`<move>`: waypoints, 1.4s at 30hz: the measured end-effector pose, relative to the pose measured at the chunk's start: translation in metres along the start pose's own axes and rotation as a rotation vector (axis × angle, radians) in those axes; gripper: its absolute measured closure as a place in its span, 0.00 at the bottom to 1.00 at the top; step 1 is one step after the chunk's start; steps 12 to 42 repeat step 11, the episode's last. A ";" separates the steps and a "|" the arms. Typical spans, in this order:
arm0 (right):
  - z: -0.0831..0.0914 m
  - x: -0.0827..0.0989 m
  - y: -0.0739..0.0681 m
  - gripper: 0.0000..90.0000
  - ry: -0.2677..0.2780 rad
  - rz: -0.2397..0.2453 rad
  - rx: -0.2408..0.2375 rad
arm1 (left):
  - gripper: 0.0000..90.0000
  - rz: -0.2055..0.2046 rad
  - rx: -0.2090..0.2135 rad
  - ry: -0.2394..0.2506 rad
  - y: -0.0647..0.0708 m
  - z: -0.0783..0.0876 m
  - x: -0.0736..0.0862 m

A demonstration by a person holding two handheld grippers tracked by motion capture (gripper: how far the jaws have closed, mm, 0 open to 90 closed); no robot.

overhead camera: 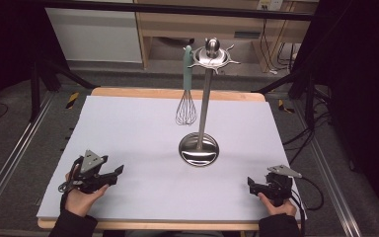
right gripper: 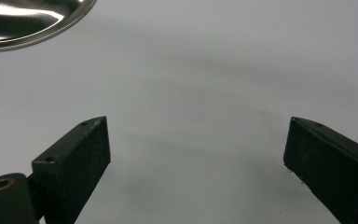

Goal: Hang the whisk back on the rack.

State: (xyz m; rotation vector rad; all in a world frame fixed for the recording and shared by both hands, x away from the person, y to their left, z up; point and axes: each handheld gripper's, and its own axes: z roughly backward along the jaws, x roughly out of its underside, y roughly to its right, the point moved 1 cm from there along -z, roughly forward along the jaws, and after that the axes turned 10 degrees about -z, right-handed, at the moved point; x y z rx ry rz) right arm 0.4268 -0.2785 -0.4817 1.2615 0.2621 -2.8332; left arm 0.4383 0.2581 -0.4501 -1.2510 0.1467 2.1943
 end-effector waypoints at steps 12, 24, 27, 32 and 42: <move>0.002 0.002 0.003 0.08 -0.009 -0.027 0.000 | 0.33 0.056 -0.018 -0.034 -0.018 0.000 0.029; 0.002 0.002 0.003 0.08 -0.009 -0.027 0.000 | 0.33 0.056 -0.018 -0.034 -0.018 0.000 0.029; 0.002 0.002 0.003 0.08 -0.009 -0.027 0.000 | 0.33 0.056 -0.018 -0.034 -0.018 0.000 0.029; 0.002 0.002 0.003 0.08 -0.009 -0.027 0.000 | 0.33 0.056 -0.018 -0.034 -0.018 0.000 0.029; 0.002 0.002 0.003 0.08 -0.009 -0.027 0.000 | 0.33 0.056 -0.018 -0.034 -0.018 0.000 0.029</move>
